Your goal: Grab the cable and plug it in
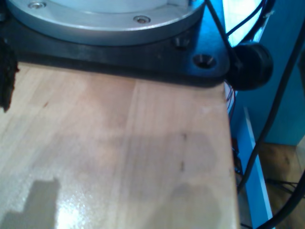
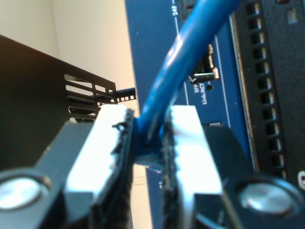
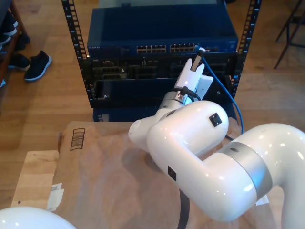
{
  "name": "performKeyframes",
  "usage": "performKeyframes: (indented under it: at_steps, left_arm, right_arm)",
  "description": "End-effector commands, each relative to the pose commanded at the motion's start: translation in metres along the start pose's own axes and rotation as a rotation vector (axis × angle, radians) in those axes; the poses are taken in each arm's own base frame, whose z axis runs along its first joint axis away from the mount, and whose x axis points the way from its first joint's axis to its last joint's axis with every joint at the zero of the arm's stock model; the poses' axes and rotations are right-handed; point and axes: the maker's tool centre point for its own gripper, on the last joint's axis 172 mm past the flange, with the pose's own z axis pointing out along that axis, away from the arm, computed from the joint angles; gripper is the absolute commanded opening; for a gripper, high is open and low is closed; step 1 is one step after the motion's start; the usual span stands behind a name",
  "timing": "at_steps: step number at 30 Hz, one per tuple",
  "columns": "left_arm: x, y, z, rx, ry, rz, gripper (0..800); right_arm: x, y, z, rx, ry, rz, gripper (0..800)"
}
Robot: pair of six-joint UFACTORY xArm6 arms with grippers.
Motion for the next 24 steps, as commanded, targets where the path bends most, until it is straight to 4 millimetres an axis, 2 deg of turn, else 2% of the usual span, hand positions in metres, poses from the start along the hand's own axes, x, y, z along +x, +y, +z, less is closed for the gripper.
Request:
performKeyframes:
  at_steps: [12, 24]
  left_arm:
    - [0.0000, 0.0000, 0.0000, 0.000, 0.000, 0.000, 799]
    - [0.0000, 0.0003, 0.0000, -0.001, 0.000, -0.001, 799]
  right_arm:
    - [-0.0026, 0.0060, 0.0004, 0.026, 0.009, -0.026, 0]
    - [-0.0020, 0.0007, 0.0060, 0.036, 0.017, -0.024, 0]
